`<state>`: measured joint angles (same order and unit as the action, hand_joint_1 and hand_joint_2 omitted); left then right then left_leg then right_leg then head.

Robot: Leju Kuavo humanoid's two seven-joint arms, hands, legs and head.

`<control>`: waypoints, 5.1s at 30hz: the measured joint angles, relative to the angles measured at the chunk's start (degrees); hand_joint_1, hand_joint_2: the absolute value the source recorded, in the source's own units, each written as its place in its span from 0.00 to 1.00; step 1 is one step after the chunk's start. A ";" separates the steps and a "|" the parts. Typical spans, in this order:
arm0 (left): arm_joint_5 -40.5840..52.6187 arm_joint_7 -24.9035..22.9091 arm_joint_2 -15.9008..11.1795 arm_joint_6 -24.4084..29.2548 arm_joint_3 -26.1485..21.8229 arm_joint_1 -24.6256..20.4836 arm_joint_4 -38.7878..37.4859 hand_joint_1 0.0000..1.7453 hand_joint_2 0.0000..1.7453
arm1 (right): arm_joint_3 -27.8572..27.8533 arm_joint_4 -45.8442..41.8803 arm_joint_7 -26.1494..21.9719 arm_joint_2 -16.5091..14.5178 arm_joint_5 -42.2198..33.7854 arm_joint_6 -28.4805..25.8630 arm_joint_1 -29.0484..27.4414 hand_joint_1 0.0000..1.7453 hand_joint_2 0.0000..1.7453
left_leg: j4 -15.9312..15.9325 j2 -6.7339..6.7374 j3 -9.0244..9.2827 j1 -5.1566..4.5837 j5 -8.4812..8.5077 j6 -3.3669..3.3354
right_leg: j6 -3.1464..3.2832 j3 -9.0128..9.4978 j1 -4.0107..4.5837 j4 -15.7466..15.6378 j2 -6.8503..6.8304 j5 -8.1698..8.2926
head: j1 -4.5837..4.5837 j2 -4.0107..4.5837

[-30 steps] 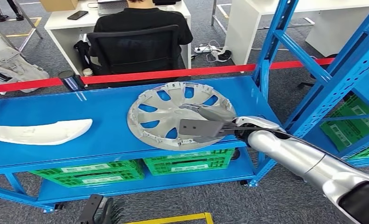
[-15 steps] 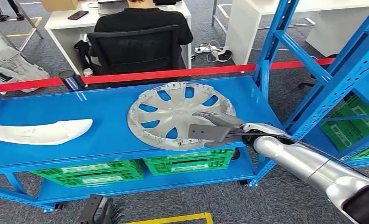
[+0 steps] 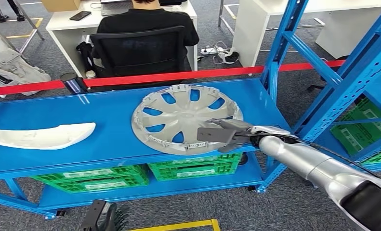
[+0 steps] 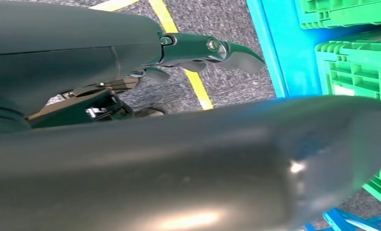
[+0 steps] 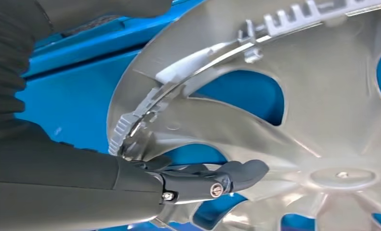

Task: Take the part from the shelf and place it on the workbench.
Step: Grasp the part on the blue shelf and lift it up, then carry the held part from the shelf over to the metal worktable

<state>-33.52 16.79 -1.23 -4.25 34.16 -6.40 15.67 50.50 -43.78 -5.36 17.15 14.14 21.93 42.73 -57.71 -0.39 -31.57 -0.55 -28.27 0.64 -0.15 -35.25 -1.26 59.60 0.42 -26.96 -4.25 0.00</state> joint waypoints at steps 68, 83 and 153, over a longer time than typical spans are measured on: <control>-1.71 2.11 0.20 1.33 0.94 -0.49 -0.46 0.00 0.00 | -7.35 7.73 -11.23 -3.98 -14.75 4.02 2.67 1.00 1.00 | -0.02 -0.01 0.16 0.00 -0.02 -0.06 | -0.05 0.26 0.07 -0.13 -0.01 0.02 | 0.01 -0.01; -1.91 3.56 0.20 1.34 1.51 0.21 -0.85 0.00 0.00 | -10.02 -2.11 -10.48 -3.54 -20.63 7.94 2.24 1.00 1.00 | -0.02 0.01 0.13 0.00 -0.03 -0.06 | -0.05 0.23 0.06 -0.13 0.02 0.02 | 0.01 0.00; 1.73 5.68 -0.80 -1.45 5.29 -0.54 -0.61 0.00 0.00 | -1.77 -44.98 -1.02 -7.23 -50.34 21.33 -17.75 1.00 1.00 | -0.01 0.01 0.06 0.00 -0.07 -0.10 | -0.07 0.16 0.08 -0.16 0.03 -0.02 | 0.00 -0.02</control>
<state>-31.80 22.47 -2.03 -5.70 39.45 -6.94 15.06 48.74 -88.76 -6.38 9.92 -36.21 43.26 24.98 -57.72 -0.38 -31.51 -0.55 -28.35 0.54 -0.22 -35.09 -1.18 59.44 0.45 -26.98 -4.25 -0.02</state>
